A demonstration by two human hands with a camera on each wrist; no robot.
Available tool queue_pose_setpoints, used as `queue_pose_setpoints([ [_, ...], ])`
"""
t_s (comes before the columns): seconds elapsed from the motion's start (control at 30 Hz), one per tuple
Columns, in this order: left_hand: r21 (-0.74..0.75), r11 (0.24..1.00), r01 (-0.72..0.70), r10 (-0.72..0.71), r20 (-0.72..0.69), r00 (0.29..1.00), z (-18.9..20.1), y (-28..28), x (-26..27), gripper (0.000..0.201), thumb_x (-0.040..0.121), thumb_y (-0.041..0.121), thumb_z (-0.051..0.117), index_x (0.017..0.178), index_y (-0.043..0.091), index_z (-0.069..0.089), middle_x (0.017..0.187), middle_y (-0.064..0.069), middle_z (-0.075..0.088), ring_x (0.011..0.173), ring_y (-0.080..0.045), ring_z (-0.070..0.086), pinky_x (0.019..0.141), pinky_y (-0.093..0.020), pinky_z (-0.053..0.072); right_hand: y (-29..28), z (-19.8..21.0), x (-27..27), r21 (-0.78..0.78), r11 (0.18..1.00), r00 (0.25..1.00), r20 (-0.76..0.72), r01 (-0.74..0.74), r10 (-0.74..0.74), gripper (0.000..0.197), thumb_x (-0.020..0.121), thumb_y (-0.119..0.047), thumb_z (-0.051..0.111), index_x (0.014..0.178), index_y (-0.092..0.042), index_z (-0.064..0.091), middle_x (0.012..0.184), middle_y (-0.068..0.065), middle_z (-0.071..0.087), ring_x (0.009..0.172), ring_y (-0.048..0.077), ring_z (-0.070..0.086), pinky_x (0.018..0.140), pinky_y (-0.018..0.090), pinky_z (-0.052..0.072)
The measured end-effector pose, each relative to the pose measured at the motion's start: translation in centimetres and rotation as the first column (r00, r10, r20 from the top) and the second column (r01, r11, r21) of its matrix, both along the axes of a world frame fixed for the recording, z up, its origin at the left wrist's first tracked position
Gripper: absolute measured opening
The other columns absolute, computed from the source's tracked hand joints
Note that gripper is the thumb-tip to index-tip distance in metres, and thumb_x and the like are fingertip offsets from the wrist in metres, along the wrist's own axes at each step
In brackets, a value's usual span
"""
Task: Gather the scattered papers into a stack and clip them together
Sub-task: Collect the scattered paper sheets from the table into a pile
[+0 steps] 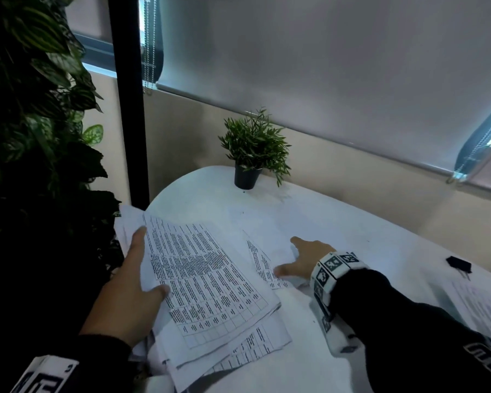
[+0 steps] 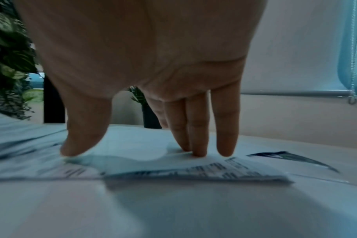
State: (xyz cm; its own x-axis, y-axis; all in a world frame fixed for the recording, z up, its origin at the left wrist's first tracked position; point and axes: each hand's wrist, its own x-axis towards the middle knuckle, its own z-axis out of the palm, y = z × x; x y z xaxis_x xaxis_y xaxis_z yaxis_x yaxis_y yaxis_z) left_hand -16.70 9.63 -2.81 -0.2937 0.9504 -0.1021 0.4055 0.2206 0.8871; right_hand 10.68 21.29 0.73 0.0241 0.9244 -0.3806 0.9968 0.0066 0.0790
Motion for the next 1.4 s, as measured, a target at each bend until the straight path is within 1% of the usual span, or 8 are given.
queue_pose_setpoints([
  [0.23, 0.039, 0.999, 0.038, -0.034, -0.081, 0.996, -0.4, -0.3, 0.0, 0.046, 0.08, -0.002, 0.071, 0.115, 0.027, 0.066, 0.134, -0.007, 0.058, 0.129, -0.024, 0.048, 0.107, -0.03, 0.034, -0.6, -0.8, -0.5, -0.004, 0.999, 0.999, -0.018, -0.044, 0.044, 0.048, 0.076, -0.058, 0.062, 0.095, -0.021, 0.038, 0.104, 0.005, 0.056, 0.09, 0.023, 0.051, 0.08, 0.034, 0.045],
  [0.37, 0.031, 0.999, 0.032, -0.031, -0.046, 0.998, -0.5, 0.0, 0.3, 0.051, 0.077, -0.01, 0.068, 0.096, 0.037, 0.064, 0.126, -0.007, 0.061, 0.119, -0.023, 0.053, 0.098, -0.027, 0.038, -1.2, -1.0, -0.7, 0.009, 0.996, 0.996, 0.026, -0.089, 0.089, 0.049, 0.082, -0.052, 0.054, 0.117, -0.017, 0.05, 0.119, 0.005, 0.058, 0.105, 0.025, 0.056, 0.082, 0.031, 0.044],
  [0.47, -0.012, 1.0, -0.001, 0.001, -0.02, 1.0, -0.8, 0.2, 0.4, 0.052, 0.076, -0.013, 0.066, 0.117, 0.019, 0.068, 0.131, -0.011, 0.059, 0.117, -0.024, 0.054, 0.098, -0.026, 0.038, -2.1, -1.4, -0.5, 0.061, 0.99, 0.991, 0.05, -0.128, 0.125, 0.048, 0.085, -0.048, 0.047, 0.125, -0.02, 0.048, 0.121, 0.005, 0.06, 0.109, 0.026, 0.056, 0.089, 0.033, 0.046],
  [0.7, -0.011, 0.997, -0.072, 0.072, -0.025, 0.997, -1.0, 0.2, 0.2, 0.053, 0.077, -0.013, 0.062, 0.125, 0.012, 0.064, 0.134, -0.014, 0.056, 0.12, -0.029, 0.054, 0.1, -0.03, 0.039, -3.6, -1.0, -0.9, 0.143, 0.978, 0.979, 0.159, -0.153, 0.129, 0.006, 0.09, -0.016, 0.048, 0.095, -0.015, 0.05, 0.089, 0.004, 0.053, 0.082, 0.023, 0.05, 0.069, 0.029, 0.04],
  [0.9, 0.017, 0.997, -0.073, 0.074, -0.035, 0.997, -0.9, 0.1, 0.5, 0.053, 0.079, -0.013, 0.06, 0.125, 0.012, 0.063, 0.133, -0.014, 0.057, 0.116, -0.029, 0.056, 0.097, -0.029, 0.041, -3.9, 0.8, 0.2, 0.258, 0.965, 0.989, 0.148, -0.035, -0.003, 0.019, 0.084, -0.027, 0.062, 0.099, -0.016, 0.061, 0.1, 0.002, 0.064, 0.076, 0.021, 0.051, 0.065, 0.028, 0.04],
  [1.1, 0.017, 0.996, -0.088, 0.088, 0.0, 0.996, -1.1, 0.2, 0.5, 0.053, 0.078, -0.012, 0.063, 0.124, 0.014, 0.064, 0.133, -0.013, 0.057, 0.117, -0.029, 0.055, 0.099, -0.033, 0.042, -3.7, 1.0, 1.6, 0.095, 0.991, 0.964, -0.257, 0.097, -0.07, 0.041, 0.077, -0.056, 0.065, 0.076, -0.017, 0.051, 0.078, -0.003, 0.054, 0.068, 0.016, 0.055, 0.06, 0.027, 0.042],
  [1.2, 0.04, 0.995, -0.093, 0.092, 0.017, 0.996, -1.2, 0.2, 0.6, 0.052, 0.078, -0.011, 0.062, 0.123, 0.015, 0.065, 0.133, -0.013, 0.057, 0.112, -0.028, 0.057, 0.096, -0.032, 0.044, -3.6, 2.8, 2.5, 0.049, 0.999, 0.97, -0.244, 0.012, 0.0, 0.024, 0.09, -0.039, 0.056, 0.095, -0.015, 0.056, 0.095, 0.002, 0.057, 0.089, 0.021, 0.06, 0.078, 0.033, 0.05],
  [1.4, 0.071, 0.992, -0.1, 0.095, 0.066, 0.993, -0.9, 0.3, 0.9, 0.048, 0.082, -0.01, 0.054, 0.121, 0.014, 0.065, 0.124, -0.007, 0.06, 0.101, -0.021, 0.061, 0.092, -0.029, 0.044, -4.0, 9.7, 2.6, 0.394, 0.919, 0.91, -0.376, -0.015, 0.176, 0.019, 0.082, -0.013, 0.062, 0.087, -0.029, 0.055, 0.073, -0.01, 0.055, 0.064, 0.007, 0.052, 0.062, 0.023, 0.042],
])
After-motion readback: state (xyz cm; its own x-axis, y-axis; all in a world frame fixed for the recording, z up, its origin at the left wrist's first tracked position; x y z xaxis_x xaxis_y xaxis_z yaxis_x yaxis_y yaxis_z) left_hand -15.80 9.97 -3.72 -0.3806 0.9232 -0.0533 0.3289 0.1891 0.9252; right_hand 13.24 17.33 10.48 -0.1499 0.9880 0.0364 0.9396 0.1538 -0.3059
